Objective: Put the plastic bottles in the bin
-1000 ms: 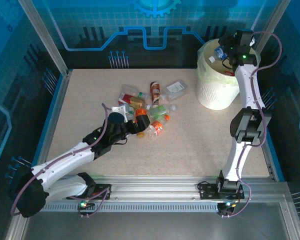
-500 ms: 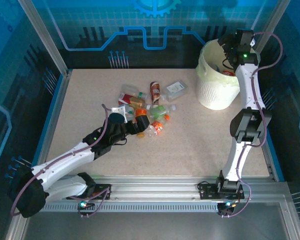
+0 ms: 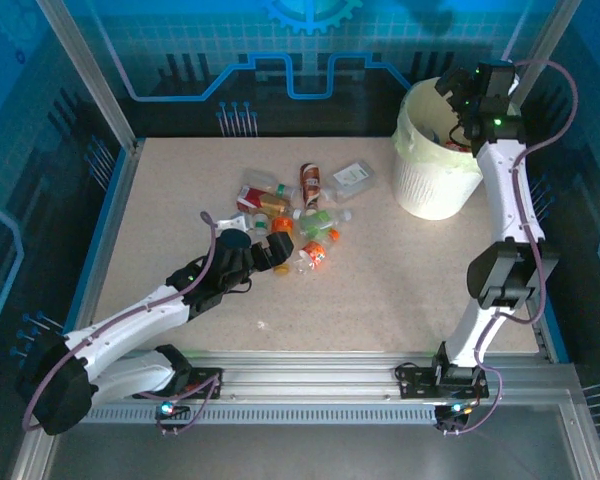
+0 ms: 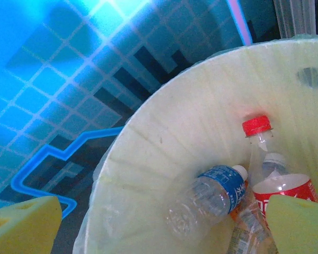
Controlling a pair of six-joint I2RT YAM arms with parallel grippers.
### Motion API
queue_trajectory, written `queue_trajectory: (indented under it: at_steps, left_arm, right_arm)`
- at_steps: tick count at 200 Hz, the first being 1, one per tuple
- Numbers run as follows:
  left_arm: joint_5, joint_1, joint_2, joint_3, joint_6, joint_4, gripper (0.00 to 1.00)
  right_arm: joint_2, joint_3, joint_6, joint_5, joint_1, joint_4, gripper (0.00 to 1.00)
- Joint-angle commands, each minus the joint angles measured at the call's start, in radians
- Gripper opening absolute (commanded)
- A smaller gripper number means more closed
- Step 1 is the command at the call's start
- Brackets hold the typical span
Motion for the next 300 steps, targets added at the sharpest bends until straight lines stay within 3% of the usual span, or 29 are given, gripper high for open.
queue_trajectory:
  at_steps: [1,49,100,184,242,300]
  left_arm:
    - [-0.051,0.014,-0.017,-0.003,-0.025,-0.047,0.99]
    - [-0.100,0.033,-0.016,0.011,-0.061,-0.118,0.99]
    - [-0.118,0.061,-0.022,0.018,-0.064,-0.150,0.99]
    - [-0.143,0.151,-0.004,0.072,0.038,-0.269,0.99]
    - [-0.040,0.288,0.143,0.178,0.130,-0.430,0.99]
    - [0.123,0.372,0.375,0.289,0.227,-0.439,0.99]
  right_arm:
    - [-0.089,-0.054,-0.100,0.032,0.033,0.045,1.00]
    - [-0.253,-0.218,-0.243,-0.025,0.078,0.074,1.00]
    - [-0.481,-0.480,-0.268,-0.200,0.083,0.172,1.00]
    - [-0.800,-0.900,-0.265,-0.321,0.083,0.243,1.00]
    - [-0.951,-1.102,-0.254,-0.311,0.086,0.356,1.00]
    - [-0.983,-1.109,-0.272,-0.249,0.086,0.332,1.00]
